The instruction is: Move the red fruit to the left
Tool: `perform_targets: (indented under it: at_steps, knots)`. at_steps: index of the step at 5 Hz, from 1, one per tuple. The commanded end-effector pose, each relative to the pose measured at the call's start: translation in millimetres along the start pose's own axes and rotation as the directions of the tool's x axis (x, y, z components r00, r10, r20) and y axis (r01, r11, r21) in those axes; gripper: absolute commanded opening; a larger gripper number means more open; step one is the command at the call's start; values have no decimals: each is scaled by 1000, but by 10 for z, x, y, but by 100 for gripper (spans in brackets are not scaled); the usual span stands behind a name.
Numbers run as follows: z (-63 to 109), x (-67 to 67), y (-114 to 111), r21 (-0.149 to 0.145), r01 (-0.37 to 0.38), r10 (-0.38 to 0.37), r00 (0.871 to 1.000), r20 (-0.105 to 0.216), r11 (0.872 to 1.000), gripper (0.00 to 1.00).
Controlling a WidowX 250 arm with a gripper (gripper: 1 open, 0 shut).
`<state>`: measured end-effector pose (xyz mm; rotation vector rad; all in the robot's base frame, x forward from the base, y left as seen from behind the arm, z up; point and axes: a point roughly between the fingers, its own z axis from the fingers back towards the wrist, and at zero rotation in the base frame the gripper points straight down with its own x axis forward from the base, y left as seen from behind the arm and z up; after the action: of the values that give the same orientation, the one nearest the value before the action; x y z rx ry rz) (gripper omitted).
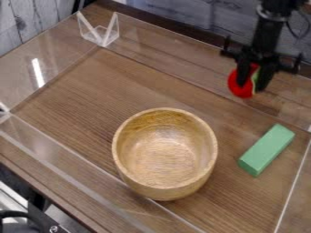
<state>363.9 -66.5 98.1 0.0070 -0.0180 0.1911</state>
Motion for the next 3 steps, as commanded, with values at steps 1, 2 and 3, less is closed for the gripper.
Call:
perform_targets:
  at_steps: [1, 2, 3]
  knots:
    - [529, 168, 317, -36, 1, 3, 995, 103, 999, 0]
    - [635, 256, 761, -33, 39, -36, 993, 113, 999, 0]
    - [584, 300, 987, -19, 65, -62, 992, 112, 998, 0]
